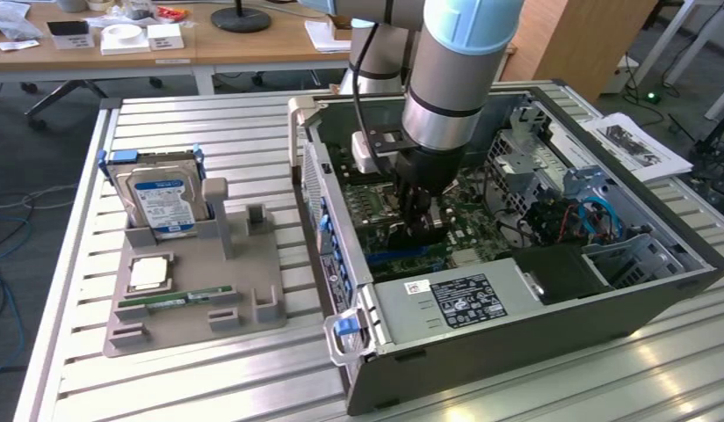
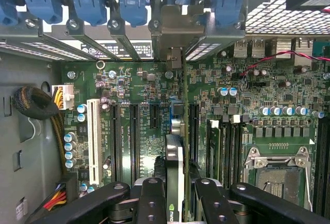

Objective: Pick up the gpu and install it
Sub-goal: 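Insert the gpu into the slot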

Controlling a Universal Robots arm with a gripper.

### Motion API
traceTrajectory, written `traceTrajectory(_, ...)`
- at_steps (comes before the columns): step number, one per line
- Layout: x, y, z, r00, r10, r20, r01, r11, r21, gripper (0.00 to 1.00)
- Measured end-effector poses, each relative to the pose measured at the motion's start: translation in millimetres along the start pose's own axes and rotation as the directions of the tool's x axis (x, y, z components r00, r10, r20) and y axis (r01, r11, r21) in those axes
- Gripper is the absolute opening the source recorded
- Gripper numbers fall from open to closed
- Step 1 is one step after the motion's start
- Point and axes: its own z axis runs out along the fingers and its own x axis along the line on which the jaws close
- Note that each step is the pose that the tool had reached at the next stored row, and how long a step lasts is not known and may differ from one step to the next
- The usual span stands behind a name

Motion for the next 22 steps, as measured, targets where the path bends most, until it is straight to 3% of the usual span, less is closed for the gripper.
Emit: traceTrajectory(22,0.1,0.4,2.6,1.0,0.0,-0.0002,0.0,1.0,0.0,0.27)
